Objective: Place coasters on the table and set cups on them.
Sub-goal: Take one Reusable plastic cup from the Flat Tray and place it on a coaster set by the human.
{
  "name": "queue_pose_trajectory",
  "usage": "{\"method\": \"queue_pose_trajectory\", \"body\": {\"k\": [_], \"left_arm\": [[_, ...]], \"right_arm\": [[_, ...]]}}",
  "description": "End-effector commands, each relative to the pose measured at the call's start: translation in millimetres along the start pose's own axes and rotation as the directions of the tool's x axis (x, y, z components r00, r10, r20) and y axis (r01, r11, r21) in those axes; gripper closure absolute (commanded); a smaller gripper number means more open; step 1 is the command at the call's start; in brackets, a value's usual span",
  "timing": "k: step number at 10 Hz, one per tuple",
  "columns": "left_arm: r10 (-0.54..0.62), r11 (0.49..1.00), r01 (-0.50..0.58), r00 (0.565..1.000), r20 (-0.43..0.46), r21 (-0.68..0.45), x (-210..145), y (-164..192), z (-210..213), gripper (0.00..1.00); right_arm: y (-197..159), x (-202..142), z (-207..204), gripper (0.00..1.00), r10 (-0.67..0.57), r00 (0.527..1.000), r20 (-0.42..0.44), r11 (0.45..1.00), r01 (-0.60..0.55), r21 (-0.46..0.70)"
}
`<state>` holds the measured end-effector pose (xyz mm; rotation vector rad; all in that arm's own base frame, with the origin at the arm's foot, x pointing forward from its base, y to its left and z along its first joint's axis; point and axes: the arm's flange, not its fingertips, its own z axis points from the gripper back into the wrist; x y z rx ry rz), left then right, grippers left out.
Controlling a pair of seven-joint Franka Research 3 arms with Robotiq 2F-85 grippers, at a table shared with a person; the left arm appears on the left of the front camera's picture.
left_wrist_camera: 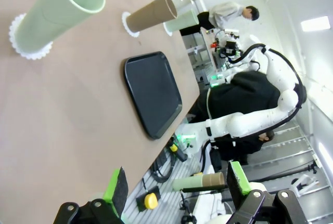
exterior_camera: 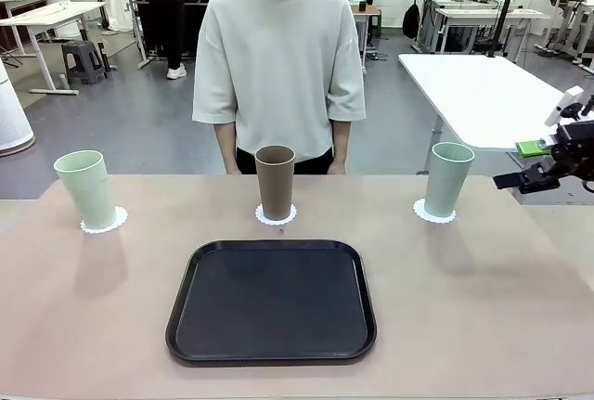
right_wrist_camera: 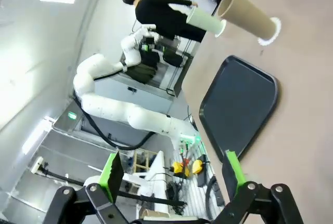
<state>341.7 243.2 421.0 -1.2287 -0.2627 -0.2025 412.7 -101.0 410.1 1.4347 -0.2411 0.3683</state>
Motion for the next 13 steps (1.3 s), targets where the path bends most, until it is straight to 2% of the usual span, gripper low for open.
{"method": "queue_pose_trajectory", "body": {"k": [1, 4, 5, 6, 7, 13], "left_arm": [[-0.003, 1.0, 0.003, 1.0, 0.006, -0.005, -1, -2, 1, 0.0], [-0.003, 1.0, 0.003, 1.0, 0.006, -0.005, -1, -2, 1, 0.0], [-0.003, 1.0, 0.003, 1.0, 0.006, -0.005, -1, -2, 1, 0.0], [-0.003, 1.0, 0.003, 1.0, 0.006, -0.005, -1, -2, 1, 0.0], [-0.003, 1.0, 0.003, 1.0, 0.006, -0.005, -1, -2, 1, 0.0], [-0.003, 1.0, 0.003, 1.0, 0.006, -0.005, -1, -2, 1, 0.0]], "right_arm": [[7, -3, 6, 0.0, -0.099, 0.995, -0.009, 0.995, 0.099, 0.011], [12, -3, 7, 0.0, -0.168, 0.986, -0.015, 0.986, 0.168, -0.007], [14, 0, 5, 0.0, -0.204, 0.979, -0.03, 0.979, 0.203, -0.016], [20, 7, -9, 0.0, -0.244, 0.966, -0.083, 0.969, 0.24, -0.055], [5, -4, 7, 0.0, -0.16, 0.987, -0.006, 0.987, 0.16, 0.005], [5, -4, 7, 0.0, -0.16, 0.987, -0.006, 0.987, 0.16, 0.005]]}}
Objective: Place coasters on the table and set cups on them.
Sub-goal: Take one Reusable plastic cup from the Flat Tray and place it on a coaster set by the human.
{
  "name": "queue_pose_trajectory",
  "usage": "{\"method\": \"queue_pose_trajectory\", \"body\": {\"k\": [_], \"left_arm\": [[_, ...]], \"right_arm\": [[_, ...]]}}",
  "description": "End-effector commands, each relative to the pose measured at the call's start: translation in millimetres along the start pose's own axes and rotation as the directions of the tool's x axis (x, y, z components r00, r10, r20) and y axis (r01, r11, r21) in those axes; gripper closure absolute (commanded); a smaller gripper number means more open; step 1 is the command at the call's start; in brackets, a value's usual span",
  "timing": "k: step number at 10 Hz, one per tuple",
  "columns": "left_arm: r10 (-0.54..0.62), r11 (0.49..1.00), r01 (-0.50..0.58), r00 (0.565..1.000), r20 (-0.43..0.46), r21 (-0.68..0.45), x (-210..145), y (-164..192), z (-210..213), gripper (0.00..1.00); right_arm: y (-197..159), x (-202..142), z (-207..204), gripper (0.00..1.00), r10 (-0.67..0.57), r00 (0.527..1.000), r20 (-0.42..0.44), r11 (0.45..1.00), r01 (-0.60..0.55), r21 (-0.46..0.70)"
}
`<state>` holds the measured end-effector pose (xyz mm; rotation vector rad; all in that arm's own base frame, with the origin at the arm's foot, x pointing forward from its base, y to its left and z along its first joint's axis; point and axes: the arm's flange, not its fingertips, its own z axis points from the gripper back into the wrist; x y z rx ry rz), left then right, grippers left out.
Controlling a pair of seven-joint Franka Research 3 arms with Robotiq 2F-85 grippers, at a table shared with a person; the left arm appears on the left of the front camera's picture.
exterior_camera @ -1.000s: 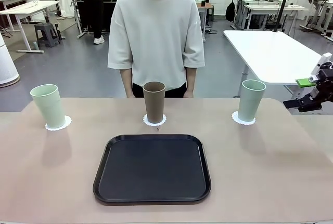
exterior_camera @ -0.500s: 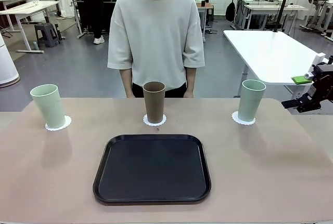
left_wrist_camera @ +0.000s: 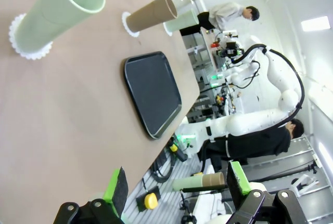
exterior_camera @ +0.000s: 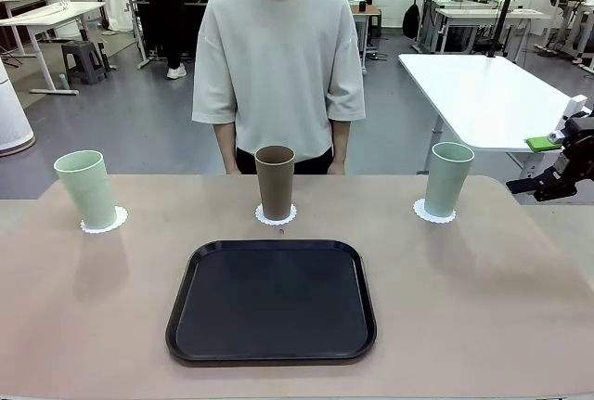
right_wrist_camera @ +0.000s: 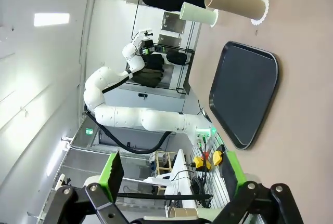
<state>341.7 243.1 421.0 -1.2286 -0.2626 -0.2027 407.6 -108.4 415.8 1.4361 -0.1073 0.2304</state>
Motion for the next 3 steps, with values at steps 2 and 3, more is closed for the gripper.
{"method": "queue_pose_trajectory", "body": {"k": [2, 3], "left_arm": [[-0.002, 1.0, 0.003, 1.0, 0.006, -0.005, -1.0, -2.2, 1.0, 0.0], [-0.002, 1.0, 0.003, 1.0, 0.006, -0.005, -1.0, -2.2, 1.0, 0.0]], "right_arm": [[-1.9, -0.9, -1.0, 0.0, 0.015, 1.0, 0.003, 1.0, -0.015, 0.012], [-1.9, -0.9, -1.0, 0.0, 0.015, 1.0, 0.003, 1.0, -0.015, 0.012]]}}
